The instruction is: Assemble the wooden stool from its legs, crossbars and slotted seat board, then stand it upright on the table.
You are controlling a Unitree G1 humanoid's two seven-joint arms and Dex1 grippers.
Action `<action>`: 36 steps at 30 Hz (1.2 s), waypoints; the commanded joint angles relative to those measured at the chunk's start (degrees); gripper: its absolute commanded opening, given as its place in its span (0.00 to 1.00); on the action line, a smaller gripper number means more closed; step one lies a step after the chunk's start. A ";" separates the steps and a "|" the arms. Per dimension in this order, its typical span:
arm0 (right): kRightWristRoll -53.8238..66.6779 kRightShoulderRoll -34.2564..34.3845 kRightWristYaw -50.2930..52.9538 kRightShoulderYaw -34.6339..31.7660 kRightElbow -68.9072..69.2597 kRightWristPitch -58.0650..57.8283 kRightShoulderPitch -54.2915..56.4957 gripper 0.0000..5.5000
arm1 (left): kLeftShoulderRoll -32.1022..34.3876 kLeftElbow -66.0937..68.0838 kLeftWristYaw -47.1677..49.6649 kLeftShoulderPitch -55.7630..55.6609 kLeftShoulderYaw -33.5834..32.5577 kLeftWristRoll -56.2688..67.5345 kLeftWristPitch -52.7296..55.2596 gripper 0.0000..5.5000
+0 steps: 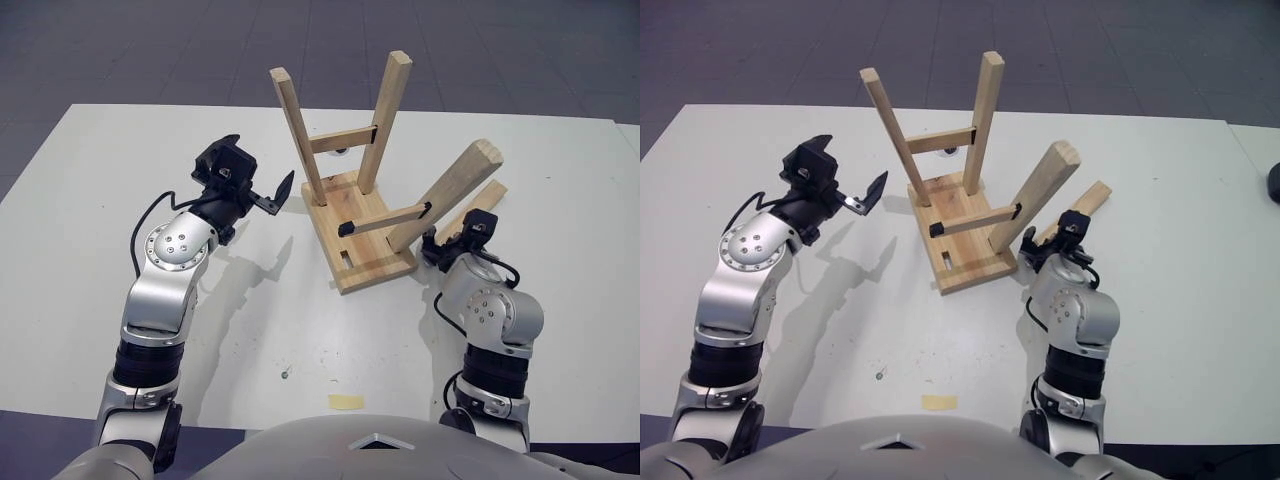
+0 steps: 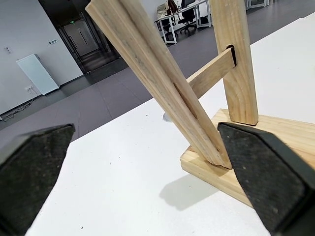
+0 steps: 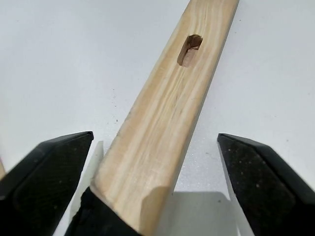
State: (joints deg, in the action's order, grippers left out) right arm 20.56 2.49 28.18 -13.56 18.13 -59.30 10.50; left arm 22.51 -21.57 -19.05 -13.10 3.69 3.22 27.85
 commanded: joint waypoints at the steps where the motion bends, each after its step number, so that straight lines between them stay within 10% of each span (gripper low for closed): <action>1: -1.38 0.59 -0.56 -1.52 0.24 -2.00 0.94 0.71 | 0.92 -0.01 -0.66 -0.67 0.25 -0.99 0.50 0.98; 12: -4.99 -0.58 -5.14 -1.38 -0.44 -3.23 1.01 0.38 | 1.56 0.02 -0.35 -0.60 0.12 -2.79 -0.01 0.98; 20: -8.37 -5.58 -8.51 -3.79 3.08 7.37 6.80 0.37 | -2.05 -2.12 1.65 -5.29 -4.90 1.98 4.03 0.98; 27: -19.46 -28.02 -27.84 4.21 5.09 42.91 19.28 0.37 | -6.02 -10.35 1.42 -21.21 -22.28 33.17 20.71 0.98; 36: -9.63 -31.56 -51.61 13.98 12.04 48.98 21.86 0.37 | -6.87 -7.42 15.03 -28.49 -27.76 76.63 26.35 0.98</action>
State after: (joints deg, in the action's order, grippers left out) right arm 9.22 -28.04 -20.22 -0.71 28.23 -11.39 31.91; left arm 16.12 -30.01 -8.69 -40.86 -23.99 69.47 53.42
